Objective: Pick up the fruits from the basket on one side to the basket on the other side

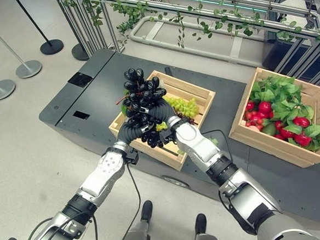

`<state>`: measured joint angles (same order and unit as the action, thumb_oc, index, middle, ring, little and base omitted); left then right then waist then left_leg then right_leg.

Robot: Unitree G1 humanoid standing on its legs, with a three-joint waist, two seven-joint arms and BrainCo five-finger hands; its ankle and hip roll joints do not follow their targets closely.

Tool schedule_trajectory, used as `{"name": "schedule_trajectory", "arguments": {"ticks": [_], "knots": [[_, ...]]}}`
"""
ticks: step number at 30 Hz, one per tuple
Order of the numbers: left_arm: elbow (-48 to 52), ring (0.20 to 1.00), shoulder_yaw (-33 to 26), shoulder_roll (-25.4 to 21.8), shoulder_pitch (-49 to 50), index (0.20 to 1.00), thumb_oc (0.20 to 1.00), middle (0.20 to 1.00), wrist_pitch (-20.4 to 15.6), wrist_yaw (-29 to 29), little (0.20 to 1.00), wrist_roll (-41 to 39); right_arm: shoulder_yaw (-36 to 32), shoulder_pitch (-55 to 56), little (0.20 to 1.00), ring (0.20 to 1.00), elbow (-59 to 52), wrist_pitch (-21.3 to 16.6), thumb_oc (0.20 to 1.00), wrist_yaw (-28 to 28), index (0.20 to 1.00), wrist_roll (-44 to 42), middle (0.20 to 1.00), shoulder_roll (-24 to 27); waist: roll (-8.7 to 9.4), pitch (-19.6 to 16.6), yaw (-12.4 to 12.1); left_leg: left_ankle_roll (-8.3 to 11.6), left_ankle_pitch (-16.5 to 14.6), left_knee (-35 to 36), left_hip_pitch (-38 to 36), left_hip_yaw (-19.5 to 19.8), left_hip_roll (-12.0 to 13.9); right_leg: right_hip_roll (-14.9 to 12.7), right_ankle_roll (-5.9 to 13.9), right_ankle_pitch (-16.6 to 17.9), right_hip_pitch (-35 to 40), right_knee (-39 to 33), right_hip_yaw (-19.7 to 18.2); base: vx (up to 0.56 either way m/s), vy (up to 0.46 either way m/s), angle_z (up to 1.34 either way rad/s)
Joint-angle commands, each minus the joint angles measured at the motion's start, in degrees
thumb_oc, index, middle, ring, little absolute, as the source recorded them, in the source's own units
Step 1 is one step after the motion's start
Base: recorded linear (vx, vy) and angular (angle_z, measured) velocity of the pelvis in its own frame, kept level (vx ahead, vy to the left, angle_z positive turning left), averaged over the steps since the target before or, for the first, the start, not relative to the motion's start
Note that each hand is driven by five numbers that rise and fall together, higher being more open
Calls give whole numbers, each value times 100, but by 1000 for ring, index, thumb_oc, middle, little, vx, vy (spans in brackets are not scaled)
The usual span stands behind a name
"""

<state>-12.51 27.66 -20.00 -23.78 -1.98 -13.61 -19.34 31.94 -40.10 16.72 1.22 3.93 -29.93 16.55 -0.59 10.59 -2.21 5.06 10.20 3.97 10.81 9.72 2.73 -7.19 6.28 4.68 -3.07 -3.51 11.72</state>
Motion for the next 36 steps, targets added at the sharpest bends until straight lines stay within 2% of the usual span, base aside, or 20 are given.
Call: {"name": "schedule_trajectory", "arguments": {"ticks": [1, 9, 22, 24, 28, 30, 32, 36], "knots": [[-313, 200, -341, 158, -428, 200, 200, 200, -384, -231, 200, -183, 2, 141, 1000, 1000, -549, -386, 1000, -198, 1000, -116, 1000, -378, 129, -350, 66, -438, -547, 103, -88, -163, -324, -115, -26, -947, -244, 1004, -195, 0, 0, 0], [-319, 200, -394, 161, -333, 200, 200, 200, -379, -171, 200, -284, -32, 161, 1000, 1000, -649, -380, 1000, -235, 1000, -33, 1000, -329, 127, -367, 68, -438, -553, 103, -105, -162, -319, -105, -29, -956, -234, 1008, -195, 0, 0, 0], [-106, 200, -942, 130, 555, 200, 200, 200, -447, -32, 200, -983, -681, 830, 1000, 1000, -1341, -471, 1000, -160, 1000, 197, 1000, 83, 64, -344, 101, -416, -544, 103, -115, -209, -273, -35, -58, -1020, -275, 1095, -237, 0, 0, 0], [-55, 200, -1026, 103, 667, 200, 200, 200, -475, 15, 200, -1062, -830, 946, 1000, 1000, -1463, -509, 1000, -138, 1000, 268, 1000, 209, 36, -292, 146, -398, -495, 103, -84, -206, -239, 52, -71, -1081, -351, 1260, -414, -44, -35, 1], [-69, 200, -1160, 60, 920, 200, 200, 200, -519, 260, 200, -1177, -1263, 1282, 1000, 1000, -1647, -594, 1000, -136, 1000, 447, 1000, 498, 17, -312, 316, -405, -374, 103, 65, -152, -267, 610, -200, -1307, -455, 1352, -1879, -10, -39, 18], [-105, 200, -1271, 107, 1066, 200, 200, 200, -515, 339, 200, -1190, -1534, 1566, 1000, 1000, -1757, -651, 1000, -91, 1000, 558, 1000, 633, 30, -329, 340, -414, -351, 95, 48, -35, -330, 783, -297, -1318, -360, 1262, -2286, 38, -64, 20], [-91, 200, -1416, 169, 1249, 200, 200, 200, -535, 400, 200, -1218, -1748, 1818, 1000, 1000, -1803, -684, 1000, -86, 1000, 671, 1000, 732, 0, -342, 348, -392, -333, 91, 30, 73, -363, 768, -329, -1222, -247, 1020, -2243, 0, -120, 13], [-2, 200, -1643, 288, 1623, 200, 200, 200, -548, 499, 200, -1267, -2310, 2509, 1000, 1000, -1854, -735, 1000, -72, 1000, 800, 1000, 836, -135, -349, 442, -241, -272, 86, -30, 171, -243, 847, -405, -1201, -97, 859, -2007, -14, -151, 14]]}}
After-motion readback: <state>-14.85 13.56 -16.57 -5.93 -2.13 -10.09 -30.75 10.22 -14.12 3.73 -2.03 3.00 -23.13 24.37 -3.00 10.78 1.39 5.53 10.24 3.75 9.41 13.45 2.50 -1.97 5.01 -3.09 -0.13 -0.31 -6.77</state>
